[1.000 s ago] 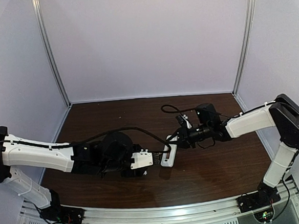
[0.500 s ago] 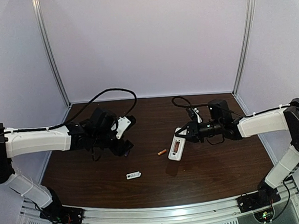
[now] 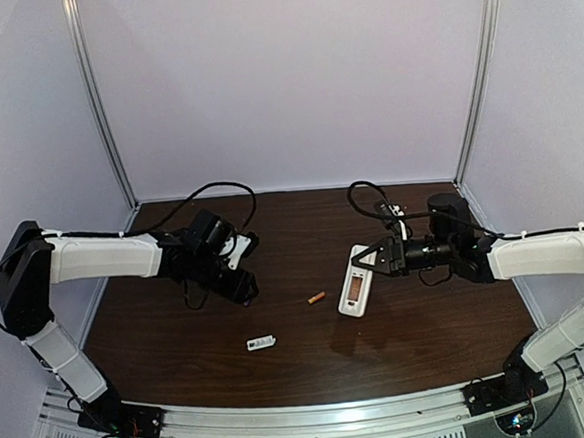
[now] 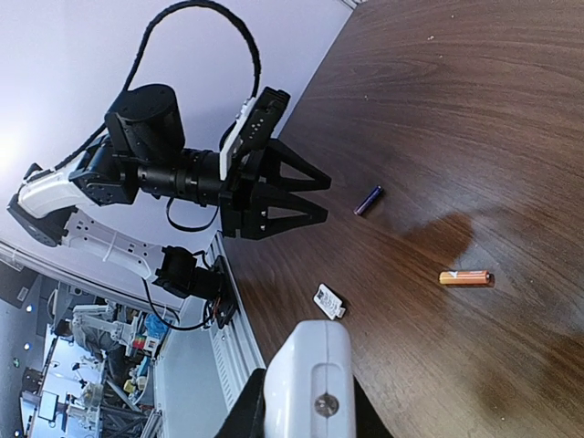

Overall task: Load the batteries into the remote control
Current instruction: Move the battery to the center of the board.

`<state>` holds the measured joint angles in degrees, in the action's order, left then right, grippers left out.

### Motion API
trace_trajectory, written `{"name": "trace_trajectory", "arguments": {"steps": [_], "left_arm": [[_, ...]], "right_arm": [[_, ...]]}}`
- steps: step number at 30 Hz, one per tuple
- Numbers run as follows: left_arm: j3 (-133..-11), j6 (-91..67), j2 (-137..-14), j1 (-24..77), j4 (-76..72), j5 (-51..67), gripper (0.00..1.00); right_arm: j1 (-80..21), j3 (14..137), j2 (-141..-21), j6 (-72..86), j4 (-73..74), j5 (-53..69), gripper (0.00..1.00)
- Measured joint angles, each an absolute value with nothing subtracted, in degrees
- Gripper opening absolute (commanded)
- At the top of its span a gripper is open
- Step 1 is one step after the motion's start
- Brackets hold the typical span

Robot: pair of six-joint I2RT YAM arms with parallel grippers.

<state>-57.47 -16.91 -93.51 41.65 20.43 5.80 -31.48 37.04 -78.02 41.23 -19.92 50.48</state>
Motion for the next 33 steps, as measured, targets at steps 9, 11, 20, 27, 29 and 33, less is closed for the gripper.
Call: {"name": "trace_trajectory", "arguments": {"steps": [9, 11, 20, 27, 29, 33], "left_arm": [[-63.24, -16.23, -98.43, 41.56, 23.33, 7.29, 0.47], [-65.73, -14.74, -100.01, 41.91, 24.25, 7.86, 0.47], [-78.08, -5.02, -110.15, 48.4, 25.71, 10.52, 0.47], [-86.48, 0.64, -118.41, 52.8, 28.03, 11.07, 0.48], [-89.03, 1.69, -120.55, 53.06, 28.97, 10.26, 0.48], [-94.17, 3.18, -124.62, 53.25, 30.72, 8.05, 0.47]], "right_arm": [[-31.48, 37.01, -76.99, 38.44, -17.74, 50.98, 0.0], [-31.33, 36.95, -76.79, 38.13, -16.91, 50.98, 0.0], [-25.41, 33.47, -74.7, 39.59, -14.94, 51.05, 0.0], [-20.43, 29.93, -72.99, 42.04, -14.59, 51.77, 0.0], [-19.77, 29.41, -72.82, 42.39, -14.59, 52.1, 0.0], [-19.31, 28.84, -72.53, 42.7, -14.74, 52.77, 0.0]]}}
